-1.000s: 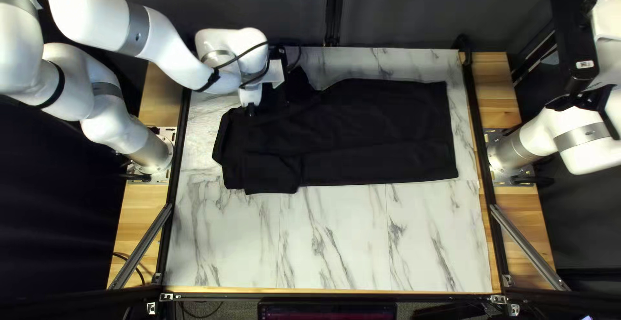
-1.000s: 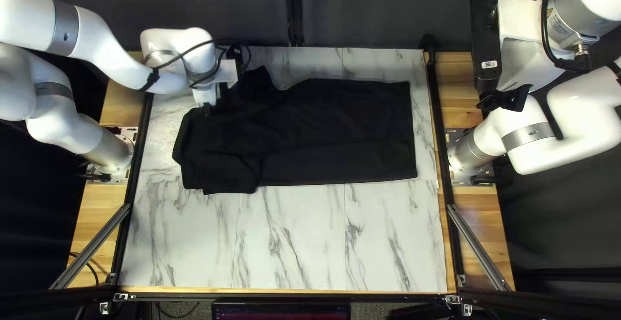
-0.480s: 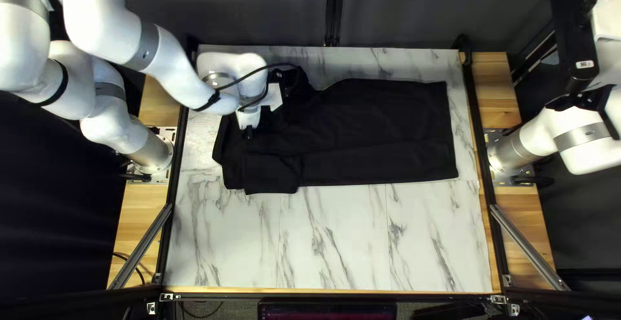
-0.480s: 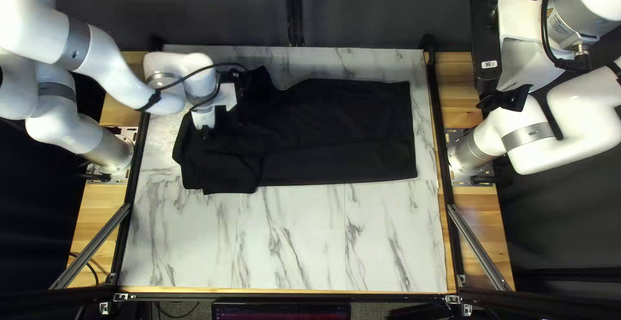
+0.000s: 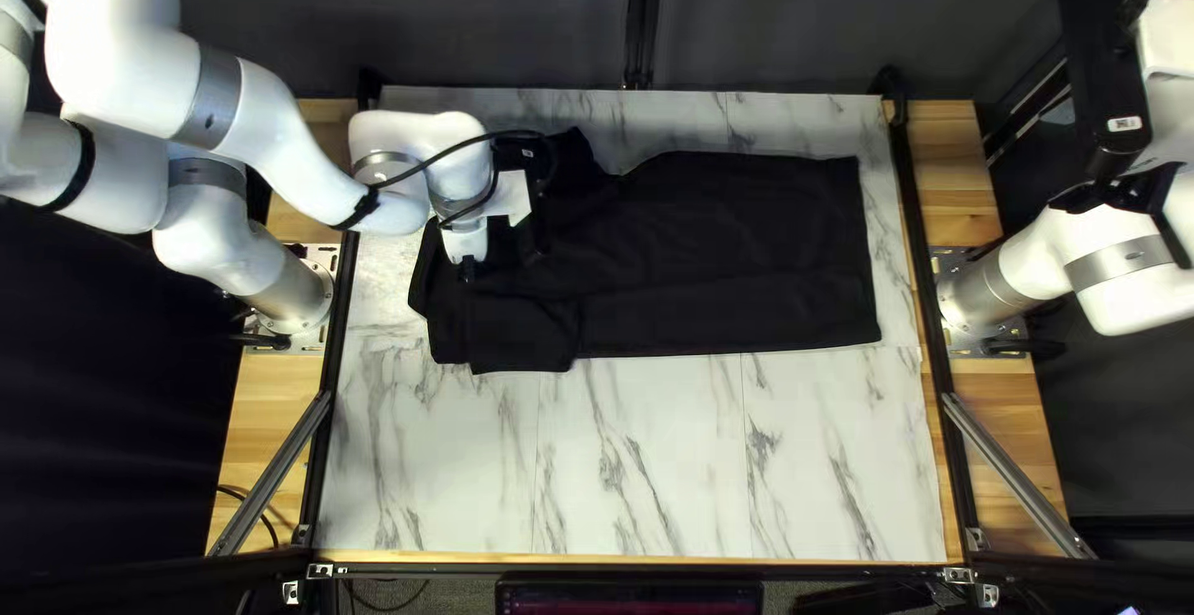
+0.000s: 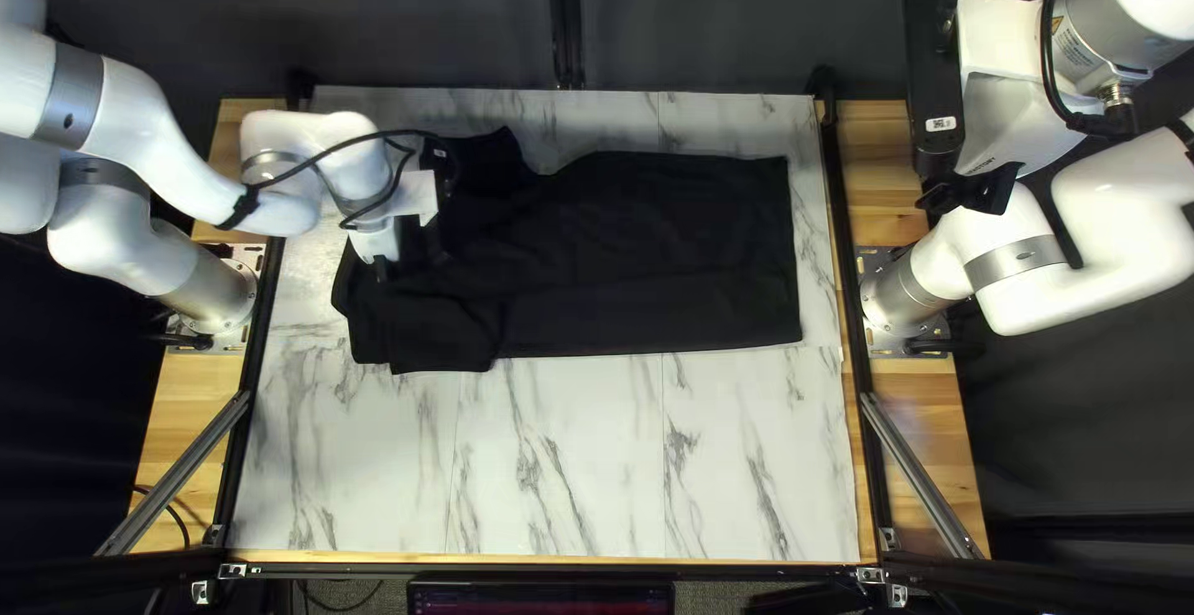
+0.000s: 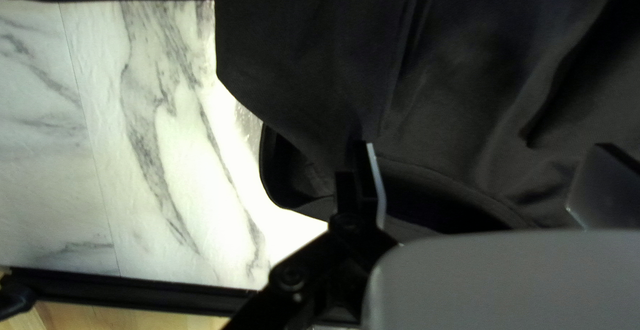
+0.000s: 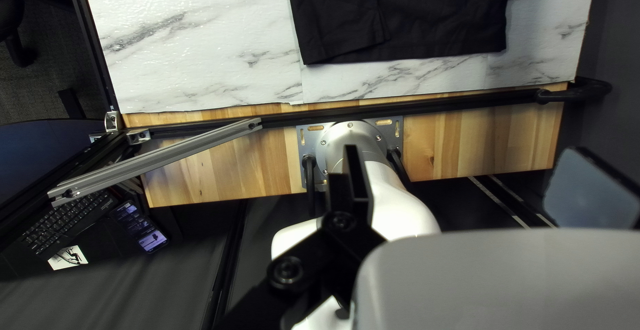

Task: Fold t-shirt

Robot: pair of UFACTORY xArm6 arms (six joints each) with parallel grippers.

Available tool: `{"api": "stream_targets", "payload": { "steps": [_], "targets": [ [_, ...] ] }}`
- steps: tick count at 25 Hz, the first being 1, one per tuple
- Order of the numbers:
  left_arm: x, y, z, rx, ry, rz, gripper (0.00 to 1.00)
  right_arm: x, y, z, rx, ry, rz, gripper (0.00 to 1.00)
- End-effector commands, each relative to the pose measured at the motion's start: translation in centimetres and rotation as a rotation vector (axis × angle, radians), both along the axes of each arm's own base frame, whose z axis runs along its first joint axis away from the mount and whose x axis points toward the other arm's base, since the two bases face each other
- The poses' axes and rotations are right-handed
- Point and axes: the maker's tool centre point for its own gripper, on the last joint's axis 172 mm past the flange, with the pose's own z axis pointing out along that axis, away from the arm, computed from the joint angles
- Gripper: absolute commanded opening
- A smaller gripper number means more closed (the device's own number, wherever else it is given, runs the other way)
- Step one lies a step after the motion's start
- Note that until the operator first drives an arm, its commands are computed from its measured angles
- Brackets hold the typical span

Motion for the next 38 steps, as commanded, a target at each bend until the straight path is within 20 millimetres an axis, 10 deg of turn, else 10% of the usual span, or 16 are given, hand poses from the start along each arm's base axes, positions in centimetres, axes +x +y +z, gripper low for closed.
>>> {"api": "stream_targets", "payload": {
  "steps": [1, 9, 29, 38],
  "targets": [
    [-0.9, 3.2, 1.4, 0.013, -0.012, 0.008, 1.0, 0.0, 0.0, 0.0, 0.0, 0.0, 0.0, 1.0],
    [-0.5, 9.6, 0.4, 0.014, 0.056, 0.051, 1.0, 0.0, 0.0, 0.0, 0.0, 0.0, 0.0, 1.0],
    [3.7, 5.5, -1.1, -0.242, -0.087, 0.049, 1.0, 0.0, 0.0, 0.0, 0.0, 0.0, 0.0, 1.0],
    [3.8, 6.7, -1.7, -0.141, -0.089, 0.027, 1.0, 0.0, 0.0, 0.0, 0.0, 0.0, 0.0, 1.0]
  ]
}}
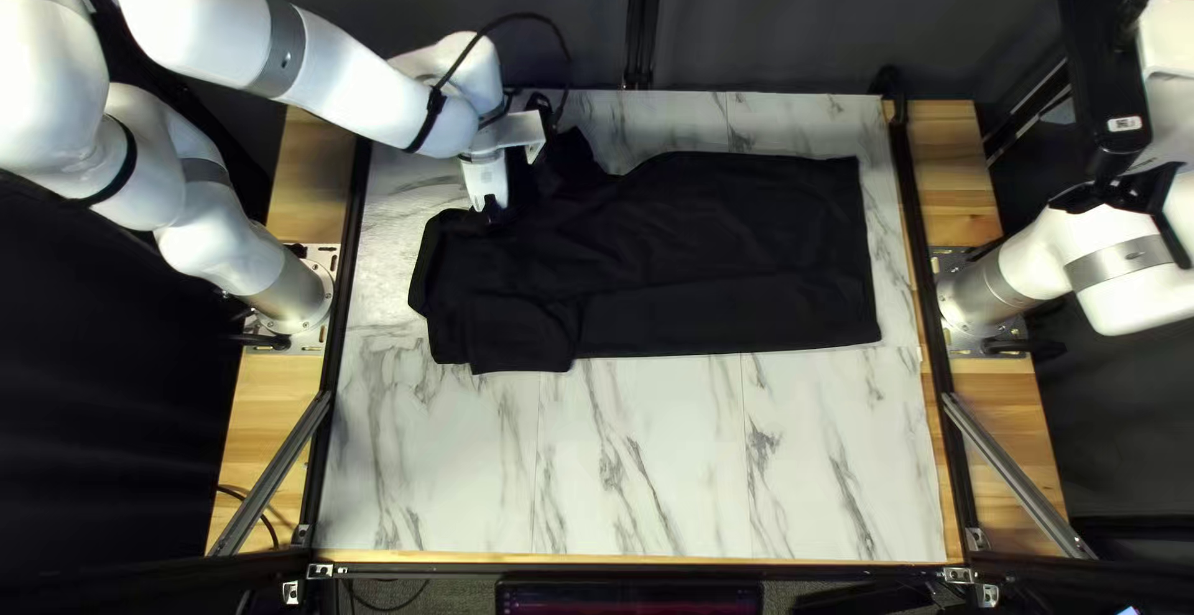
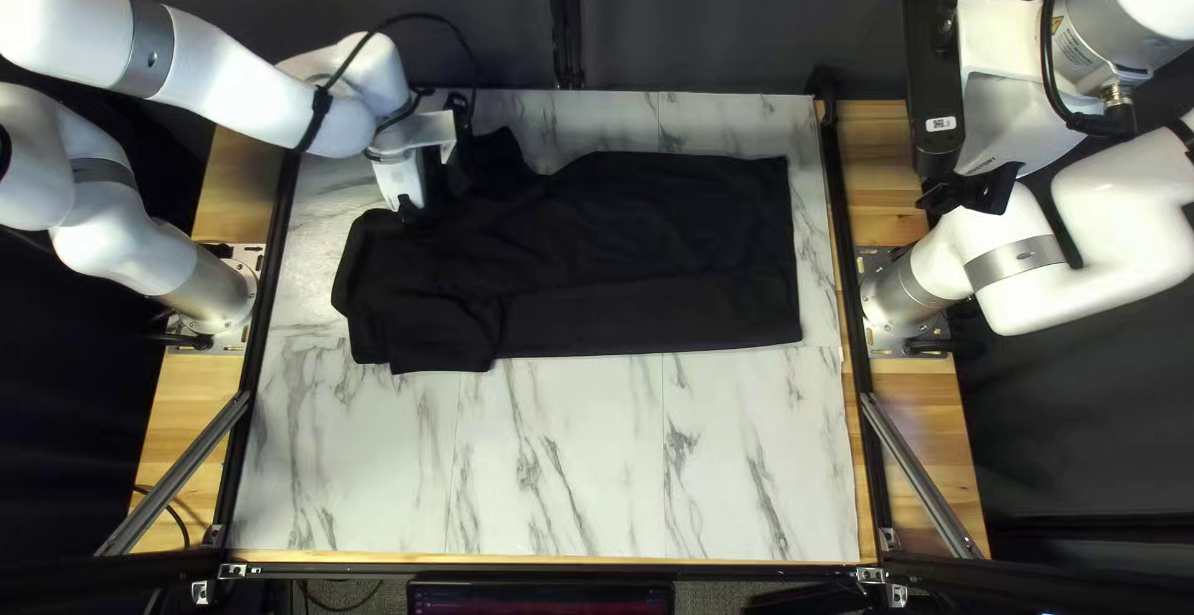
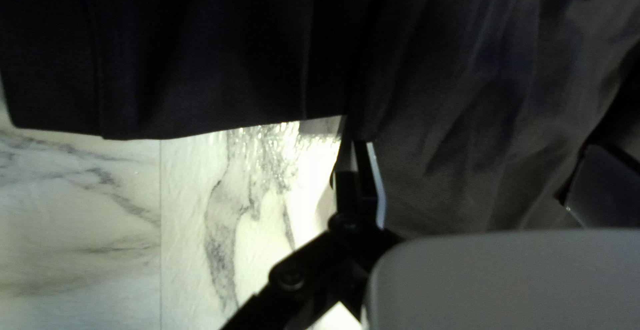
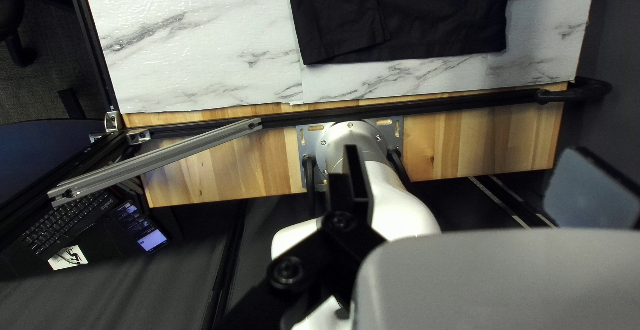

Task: Fold t-shirt

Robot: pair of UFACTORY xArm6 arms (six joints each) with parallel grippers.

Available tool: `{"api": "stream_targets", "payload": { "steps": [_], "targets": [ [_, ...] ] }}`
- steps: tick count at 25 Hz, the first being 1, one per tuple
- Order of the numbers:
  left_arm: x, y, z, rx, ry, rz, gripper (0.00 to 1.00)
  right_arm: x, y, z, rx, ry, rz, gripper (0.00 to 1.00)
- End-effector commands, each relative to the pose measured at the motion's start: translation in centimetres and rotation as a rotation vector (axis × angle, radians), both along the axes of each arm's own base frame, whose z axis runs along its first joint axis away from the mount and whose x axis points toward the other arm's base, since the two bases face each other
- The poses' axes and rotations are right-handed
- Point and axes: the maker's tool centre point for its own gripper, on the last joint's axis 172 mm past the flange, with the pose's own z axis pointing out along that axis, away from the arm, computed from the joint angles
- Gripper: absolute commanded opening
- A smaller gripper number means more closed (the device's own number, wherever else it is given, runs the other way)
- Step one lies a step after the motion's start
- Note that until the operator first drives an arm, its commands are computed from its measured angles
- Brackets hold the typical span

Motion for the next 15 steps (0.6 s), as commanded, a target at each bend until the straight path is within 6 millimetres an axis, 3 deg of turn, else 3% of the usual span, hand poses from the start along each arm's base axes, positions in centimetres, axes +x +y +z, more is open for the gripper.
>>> {"api": "stream_targets", "payload": {
  "steps": [1, 7, 10, 11, 13, 14, 15],
  "targets": [
    [0.3, 0.8, -0.3, 0.058, 0.0, -0.011, 1.0, 0.0, 0.0, 0.0, 0.0, 0.0, 0.0, 1.0],
    [1.2, 1.6, -0.4, 0.106, 0.001, -0.051, 0.98, 0.0, 0.0, 0.0, 0.0, 0.0, 0.0, 1.0],
    [1.1, 2.5, -0.4, 0.107, 0.01, -0.058, 0.77, 0.0, 0.0, 0.0, 0.0, 0.0, 0.0, 1.0],
    [1.0, 2.8, -0.5, 0.107, 0.013, -0.059, 0.77, 0.0, 0.0, 0.0, 0.0, 0.0, 0.0, 1.0],
    [1.0, 3.6, -1.1, 0.102, 0.021, -0.059, 0.52, 0.0, 0.0, 0.0, 0.0, 0.0, 0.0, 1.0],
    [1.1, 3.7, -1.3, 0.099, 0.023, -0.06, 0.48, 0.0, 0.0, 0.0, 0.0, 0.0, 0.0, 1.0],
    [1.3, 3.7, -1.6, 0.095, 0.026, -0.063, 0.07, 0.0, 0.0, 0.0, 0.0, 0.0, 0.0, 1.0]
  ]
}}
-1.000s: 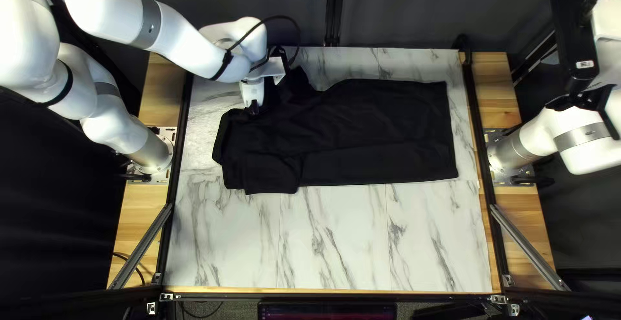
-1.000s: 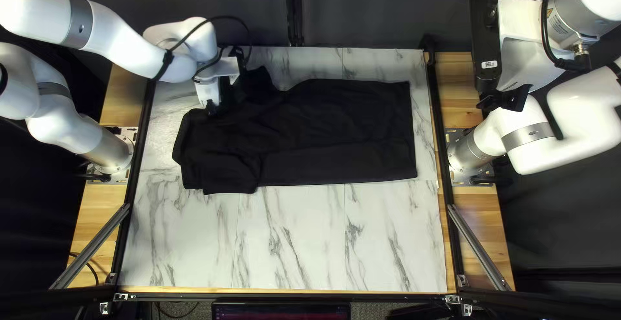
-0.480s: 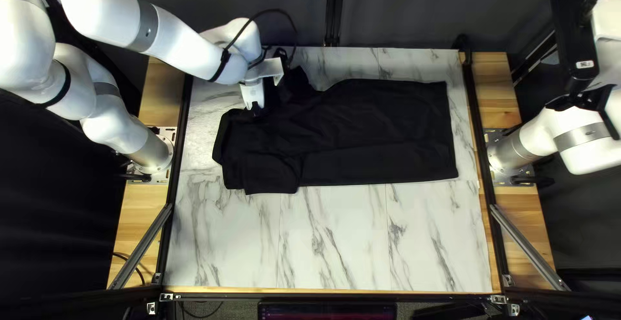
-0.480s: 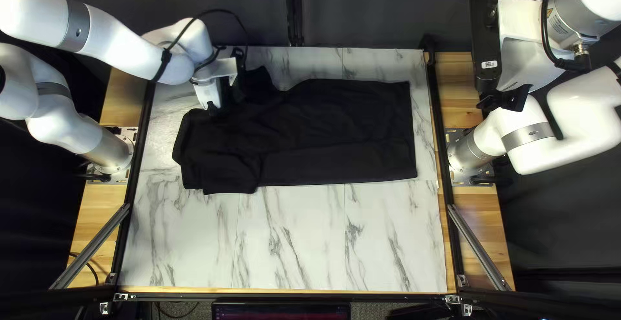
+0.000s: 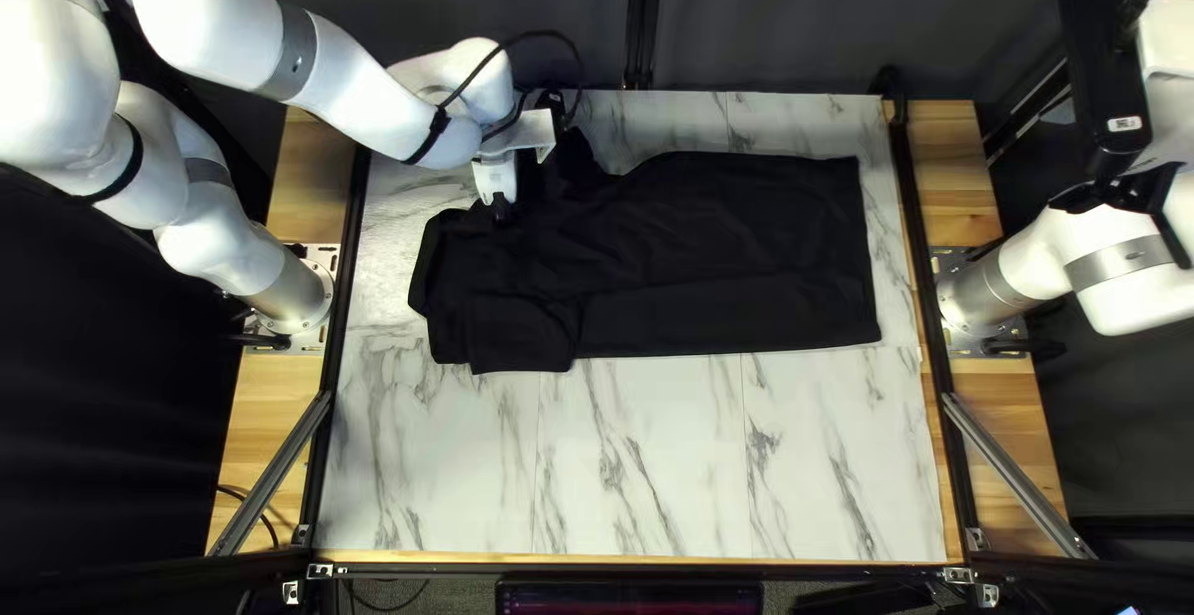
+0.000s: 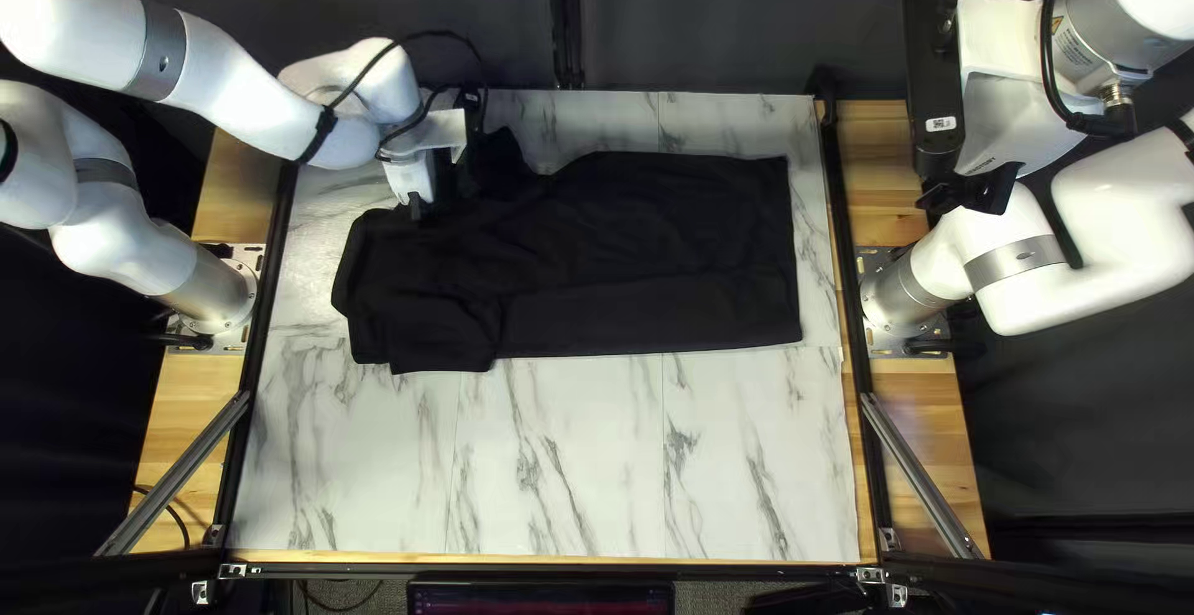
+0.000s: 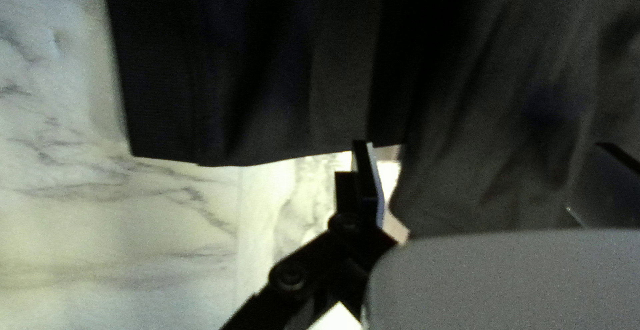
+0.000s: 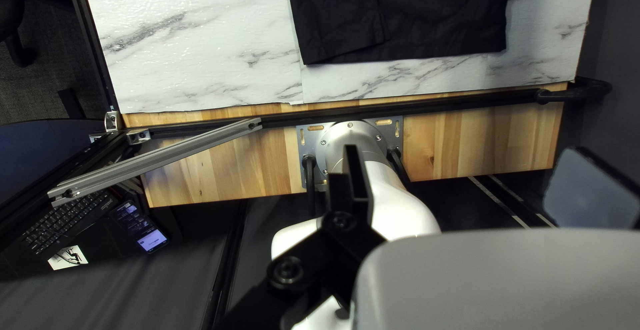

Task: Fold t-shirt

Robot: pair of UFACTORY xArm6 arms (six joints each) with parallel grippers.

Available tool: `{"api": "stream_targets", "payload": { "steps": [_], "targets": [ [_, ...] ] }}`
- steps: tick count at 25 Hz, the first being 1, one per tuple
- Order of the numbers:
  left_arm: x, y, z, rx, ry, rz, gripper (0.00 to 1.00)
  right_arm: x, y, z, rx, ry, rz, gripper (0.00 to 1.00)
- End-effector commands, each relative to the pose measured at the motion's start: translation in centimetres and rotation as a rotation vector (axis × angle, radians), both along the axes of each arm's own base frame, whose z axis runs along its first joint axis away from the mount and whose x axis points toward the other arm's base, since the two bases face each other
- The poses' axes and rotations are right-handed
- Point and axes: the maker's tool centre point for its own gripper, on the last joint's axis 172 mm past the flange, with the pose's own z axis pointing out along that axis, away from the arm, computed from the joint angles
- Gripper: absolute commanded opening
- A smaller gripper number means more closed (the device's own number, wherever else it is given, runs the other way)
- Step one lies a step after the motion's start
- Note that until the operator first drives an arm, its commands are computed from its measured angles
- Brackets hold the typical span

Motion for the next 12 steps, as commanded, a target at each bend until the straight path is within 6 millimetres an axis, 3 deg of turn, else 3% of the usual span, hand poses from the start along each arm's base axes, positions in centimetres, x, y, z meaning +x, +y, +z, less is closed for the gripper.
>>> {"api": "stream_targets", "payload": {
  "steps": [1, 2, 12],
  "targets": [
    [0.4, 0.5, -0.9, -0.011, 0.011, -0.008, 0.04, 0.0, 0.0, 0.0, 0.0, 0.0, 0.0, 1.0],
    [0.5, 0.5, -0.9, -0.014, 0.013, -0.01, 0.0, 0.0, 0.0, 0.0, 0.0, 0.0, 0.0, 1.0],
    [0.9, -0.9, 2.0, 0.006, 0.012, -0.032, 0.0, 0.0, 0.0, 0.0, 0.0, 0.0, 0.0, 1.0]
  ]
}}
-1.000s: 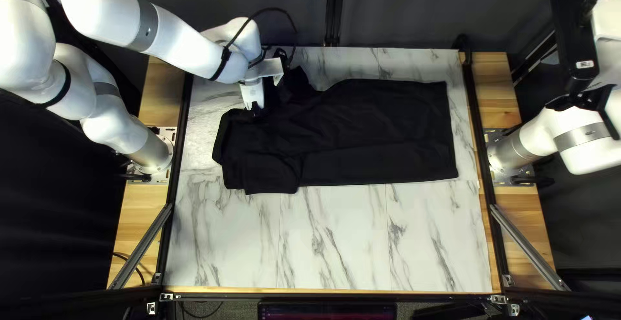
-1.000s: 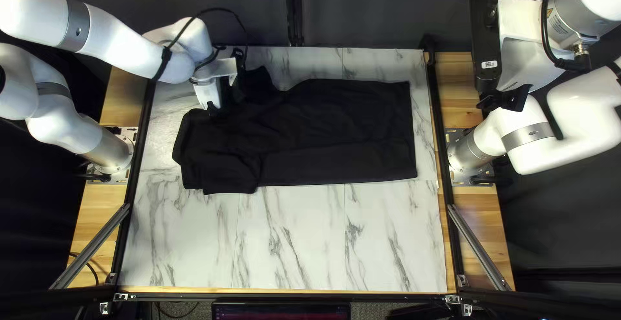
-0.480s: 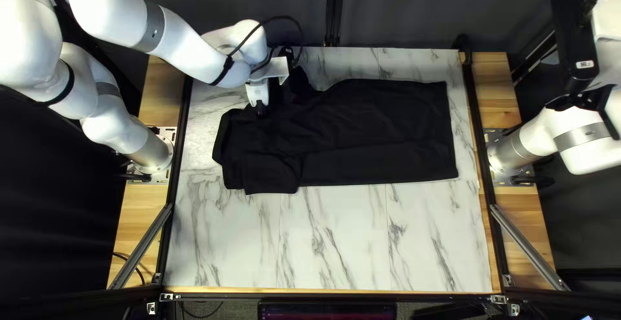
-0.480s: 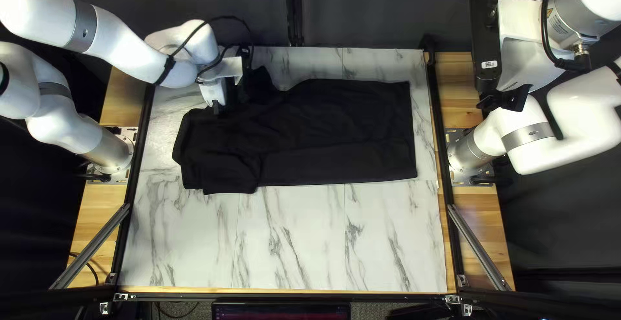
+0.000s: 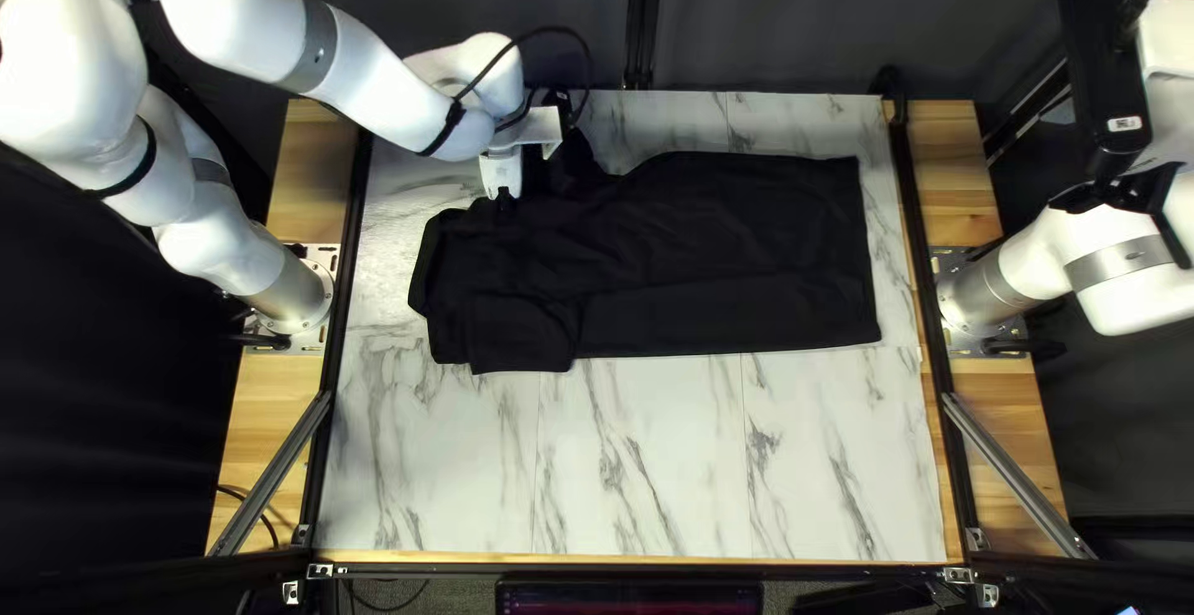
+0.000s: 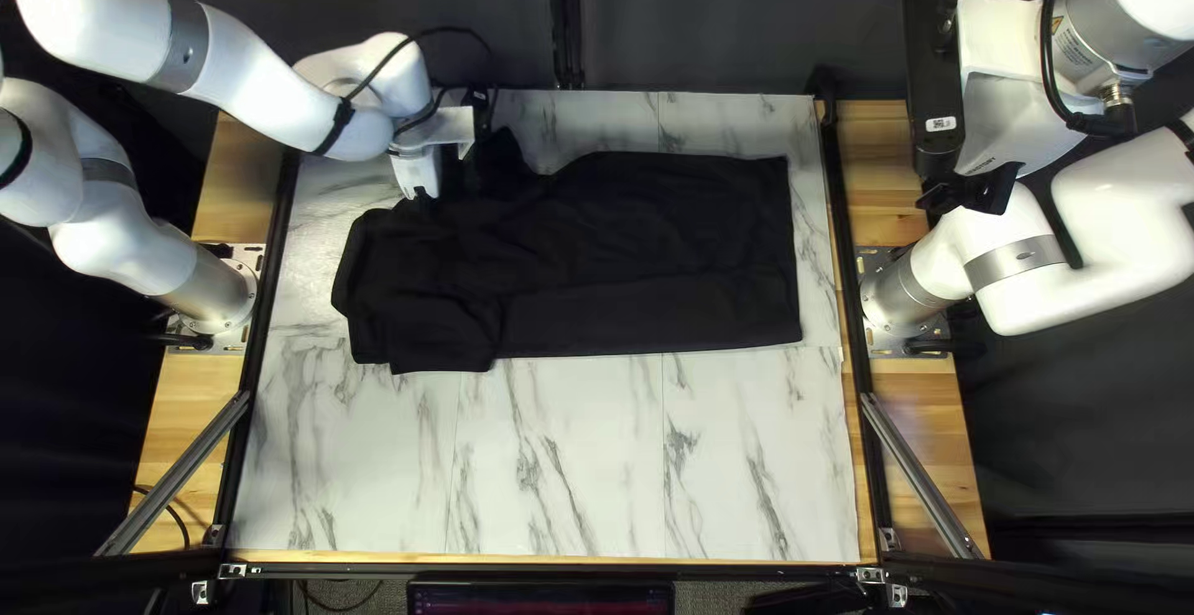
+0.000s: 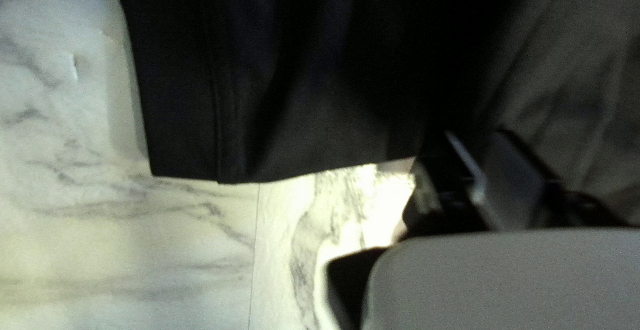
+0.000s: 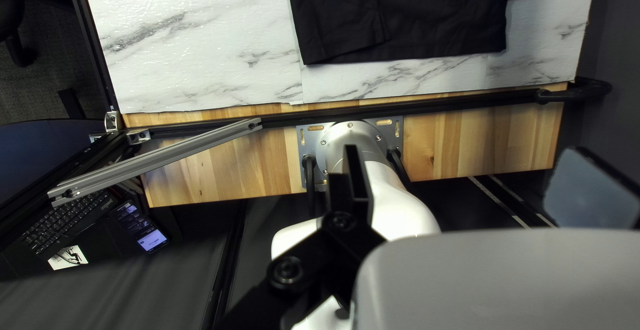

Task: Fold t-shirt

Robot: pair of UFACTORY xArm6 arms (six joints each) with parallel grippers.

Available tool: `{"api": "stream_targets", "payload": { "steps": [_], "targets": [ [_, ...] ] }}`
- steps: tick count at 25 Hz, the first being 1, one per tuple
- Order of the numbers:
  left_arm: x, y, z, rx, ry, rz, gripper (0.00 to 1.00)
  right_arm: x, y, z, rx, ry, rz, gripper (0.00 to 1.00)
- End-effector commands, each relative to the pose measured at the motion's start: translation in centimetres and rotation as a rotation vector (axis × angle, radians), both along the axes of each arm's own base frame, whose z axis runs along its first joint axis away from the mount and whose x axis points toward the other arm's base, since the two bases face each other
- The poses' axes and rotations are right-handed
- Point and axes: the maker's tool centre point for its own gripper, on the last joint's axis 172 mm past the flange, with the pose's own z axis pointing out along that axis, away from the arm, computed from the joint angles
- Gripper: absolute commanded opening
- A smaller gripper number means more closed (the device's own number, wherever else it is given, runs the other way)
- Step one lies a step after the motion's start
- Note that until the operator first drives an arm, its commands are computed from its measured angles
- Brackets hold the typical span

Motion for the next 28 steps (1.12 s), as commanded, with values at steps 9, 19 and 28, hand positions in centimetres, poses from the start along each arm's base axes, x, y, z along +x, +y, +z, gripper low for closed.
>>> {"api": "stream_targets", "payload": {
  "steps": [9, 19, 28],
  "targets": [
    [1.0, -4.9, 3.3, 0.052, -0.021, -0.041, 0.0, 0.0, 0.0, 0.0, 0.0, 0.0, 0.0, 1.0],
    [0.3, -9.7, 2.8, 0.098, 0.012, -0.117, 1.0, 0.0, 0.0, 0.0, 0.0, 0.0, 0.0, 1.0],
    [-1.8, -9.0, 6.6, 0.132, -0.023, -0.091, 1.0, 0.0, 0.0, 0.0, 0.0, 0.0, 0.0, 1.0]
  ]
}}
